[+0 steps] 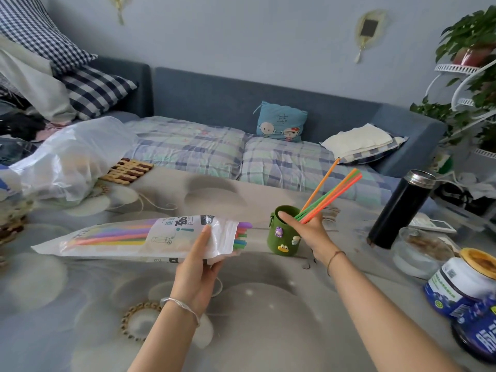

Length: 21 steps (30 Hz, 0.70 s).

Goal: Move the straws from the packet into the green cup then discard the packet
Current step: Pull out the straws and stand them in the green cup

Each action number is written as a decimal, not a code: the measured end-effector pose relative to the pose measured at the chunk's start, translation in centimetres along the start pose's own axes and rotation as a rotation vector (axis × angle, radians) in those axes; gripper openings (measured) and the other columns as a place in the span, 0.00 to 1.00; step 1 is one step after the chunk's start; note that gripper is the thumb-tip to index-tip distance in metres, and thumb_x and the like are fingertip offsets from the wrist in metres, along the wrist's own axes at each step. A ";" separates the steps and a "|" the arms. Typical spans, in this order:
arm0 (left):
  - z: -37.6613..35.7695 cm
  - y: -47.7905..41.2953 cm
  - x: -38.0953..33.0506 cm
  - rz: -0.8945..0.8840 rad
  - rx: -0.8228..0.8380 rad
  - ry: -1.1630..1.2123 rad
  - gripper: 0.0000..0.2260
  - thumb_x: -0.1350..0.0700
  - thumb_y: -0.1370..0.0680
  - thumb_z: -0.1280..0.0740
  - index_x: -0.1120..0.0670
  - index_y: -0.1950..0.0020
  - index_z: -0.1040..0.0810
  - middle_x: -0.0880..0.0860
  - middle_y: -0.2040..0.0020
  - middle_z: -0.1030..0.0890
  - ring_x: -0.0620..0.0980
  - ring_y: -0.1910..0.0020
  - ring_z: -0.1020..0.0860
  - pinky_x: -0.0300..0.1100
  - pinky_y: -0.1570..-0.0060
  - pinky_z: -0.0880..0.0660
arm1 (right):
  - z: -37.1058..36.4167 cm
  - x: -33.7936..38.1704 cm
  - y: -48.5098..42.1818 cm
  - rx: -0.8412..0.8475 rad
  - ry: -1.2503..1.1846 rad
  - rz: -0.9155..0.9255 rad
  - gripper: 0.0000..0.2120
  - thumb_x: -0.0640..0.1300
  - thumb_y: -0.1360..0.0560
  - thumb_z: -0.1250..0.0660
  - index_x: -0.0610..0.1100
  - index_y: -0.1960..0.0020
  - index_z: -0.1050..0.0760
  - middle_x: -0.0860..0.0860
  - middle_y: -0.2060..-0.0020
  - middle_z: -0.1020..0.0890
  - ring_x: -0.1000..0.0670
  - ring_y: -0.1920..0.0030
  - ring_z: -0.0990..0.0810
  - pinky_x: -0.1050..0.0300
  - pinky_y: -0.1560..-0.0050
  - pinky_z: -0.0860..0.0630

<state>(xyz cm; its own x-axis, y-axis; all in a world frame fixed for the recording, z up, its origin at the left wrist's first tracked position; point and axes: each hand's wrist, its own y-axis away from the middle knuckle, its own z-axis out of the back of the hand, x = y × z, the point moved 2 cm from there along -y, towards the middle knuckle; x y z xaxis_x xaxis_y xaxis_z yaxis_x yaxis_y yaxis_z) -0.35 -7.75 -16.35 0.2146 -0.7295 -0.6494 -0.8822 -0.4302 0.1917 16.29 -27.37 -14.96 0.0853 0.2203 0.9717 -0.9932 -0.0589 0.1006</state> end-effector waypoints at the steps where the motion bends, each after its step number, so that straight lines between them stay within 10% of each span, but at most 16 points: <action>1: 0.0 0.0 0.0 0.006 0.003 -0.011 0.25 0.54 0.25 0.29 0.61 0.30 0.27 0.61 0.34 0.21 0.59 0.35 0.22 0.57 0.34 0.27 | -0.2 -0.3 0.3 0.002 0.012 0.022 0.47 0.56 0.47 0.19 0.42 0.36 0.38 0.46 0.44 0.24 0.46 0.43 0.23 0.52 0.53 0.21; 5: 0.0 0.1 -0.3 0.013 0.002 0.007 0.21 0.56 0.22 0.32 0.61 0.31 0.27 0.60 0.34 0.21 0.58 0.34 0.23 0.57 0.31 0.31 | -0.7 -1.4 0.6 -0.035 0.076 0.092 0.47 0.49 0.45 0.18 0.45 0.34 0.40 0.48 0.41 0.26 0.47 0.41 0.25 0.48 0.39 0.26; 14: 0.3 2.0 -1.6 0.035 -0.008 0.020 0.19 0.56 0.22 0.33 0.61 0.32 0.26 0.60 0.36 0.20 0.57 0.35 0.22 0.55 0.30 0.32 | -1.1 -0.8 4.4 -0.068 0.043 0.175 0.38 0.47 0.44 0.18 0.49 0.40 0.35 0.50 0.45 0.23 0.48 0.44 0.23 0.51 0.42 0.24; 21: 0.2 6.7 -2.8 0.108 0.022 0.006 0.06 0.56 0.21 0.35 0.57 0.50 0.20 0.54 0.55 0.14 0.51 0.55 0.17 0.50 0.36 0.29 | -1.2 0.1 13.6 -0.037 0.028 0.193 0.42 0.51 0.48 0.18 0.46 0.38 0.32 0.49 0.46 0.20 0.49 0.46 0.21 0.49 0.43 0.22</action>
<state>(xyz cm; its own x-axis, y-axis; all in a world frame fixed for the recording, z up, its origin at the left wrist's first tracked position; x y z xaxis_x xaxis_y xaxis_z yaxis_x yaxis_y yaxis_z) -7.00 -8.47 -13.36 0.1204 -0.7738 -0.6218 -0.9091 -0.3375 0.2440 2.70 -27.01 -13.71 -0.1092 0.2354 0.9657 -0.9931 -0.0673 -0.0959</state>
